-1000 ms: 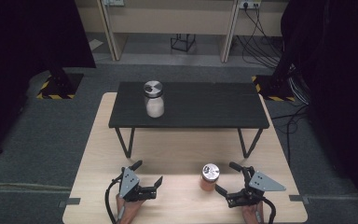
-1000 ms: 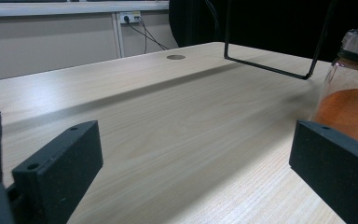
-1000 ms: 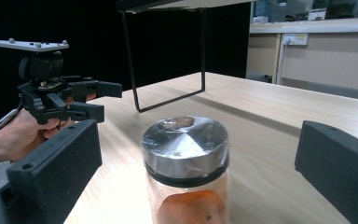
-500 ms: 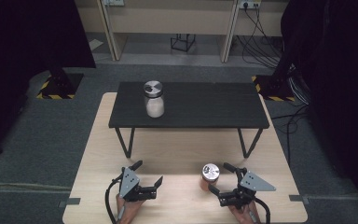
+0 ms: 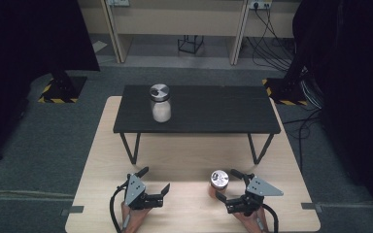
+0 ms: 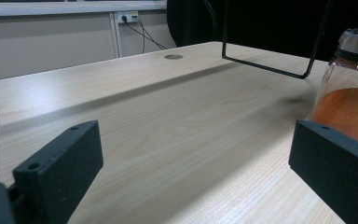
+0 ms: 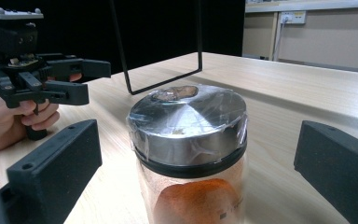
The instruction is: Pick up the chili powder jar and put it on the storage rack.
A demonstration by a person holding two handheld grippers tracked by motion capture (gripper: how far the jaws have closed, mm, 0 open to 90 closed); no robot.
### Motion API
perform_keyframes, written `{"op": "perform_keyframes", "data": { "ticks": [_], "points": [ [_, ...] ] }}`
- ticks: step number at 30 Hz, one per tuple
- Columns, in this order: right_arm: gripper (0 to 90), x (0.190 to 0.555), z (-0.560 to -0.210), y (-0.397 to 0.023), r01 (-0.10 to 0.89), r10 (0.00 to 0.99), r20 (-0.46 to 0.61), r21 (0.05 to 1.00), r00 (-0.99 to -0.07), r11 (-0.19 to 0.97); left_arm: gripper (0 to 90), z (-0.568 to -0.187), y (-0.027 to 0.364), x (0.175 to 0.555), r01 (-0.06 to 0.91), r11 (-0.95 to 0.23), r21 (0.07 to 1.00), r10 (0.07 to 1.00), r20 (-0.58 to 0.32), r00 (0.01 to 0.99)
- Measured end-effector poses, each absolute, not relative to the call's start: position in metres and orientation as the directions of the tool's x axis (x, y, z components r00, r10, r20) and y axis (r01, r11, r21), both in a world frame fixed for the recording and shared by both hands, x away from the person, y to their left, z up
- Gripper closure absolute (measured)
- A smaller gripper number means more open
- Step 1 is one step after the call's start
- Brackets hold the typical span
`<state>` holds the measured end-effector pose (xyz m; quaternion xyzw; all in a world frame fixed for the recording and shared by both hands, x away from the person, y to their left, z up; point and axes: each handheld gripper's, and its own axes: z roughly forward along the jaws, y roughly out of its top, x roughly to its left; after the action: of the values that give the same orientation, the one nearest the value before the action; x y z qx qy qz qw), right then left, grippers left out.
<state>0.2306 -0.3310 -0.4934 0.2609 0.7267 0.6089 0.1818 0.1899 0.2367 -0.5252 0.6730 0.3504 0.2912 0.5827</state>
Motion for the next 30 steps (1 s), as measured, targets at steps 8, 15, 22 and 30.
{"op": "perform_keyframes", "data": {
  "ticks": [8, 15, 22, 30],
  "points": [
    [3.9, 0.234, -0.492, -0.325, 0.163, 0.594, 0.038, 0.974, -0.804, 0.158, 2.3, -0.525, 0.237, 0.190, 0.132, -0.075, 0.988, 0.811, -0.017, 0.585],
    [10.0, 0.238, -0.486, -0.319, 0.173, 0.586, 0.022, 0.963, -0.810, 0.204, 2.4, -0.525, 0.237, 0.190, 0.133, -0.076, 0.988, 0.811, -0.016, 0.585],
    [20.0, 0.238, -0.481, -0.314, 0.179, 0.592, 0.000, 0.953, -0.806, 0.244, 2.4, -0.525, 0.237, 0.190, 0.133, -0.076, 0.988, 0.811, -0.016, 0.585],
    [28.3, 0.241, -0.478, -0.311, 0.191, 0.594, 0.002, 0.948, -0.804, 0.256, 2.5, -0.525, 0.237, 0.190, 0.134, -0.077, 0.988, 0.811, -0.016, 0.585]
  ]
}}
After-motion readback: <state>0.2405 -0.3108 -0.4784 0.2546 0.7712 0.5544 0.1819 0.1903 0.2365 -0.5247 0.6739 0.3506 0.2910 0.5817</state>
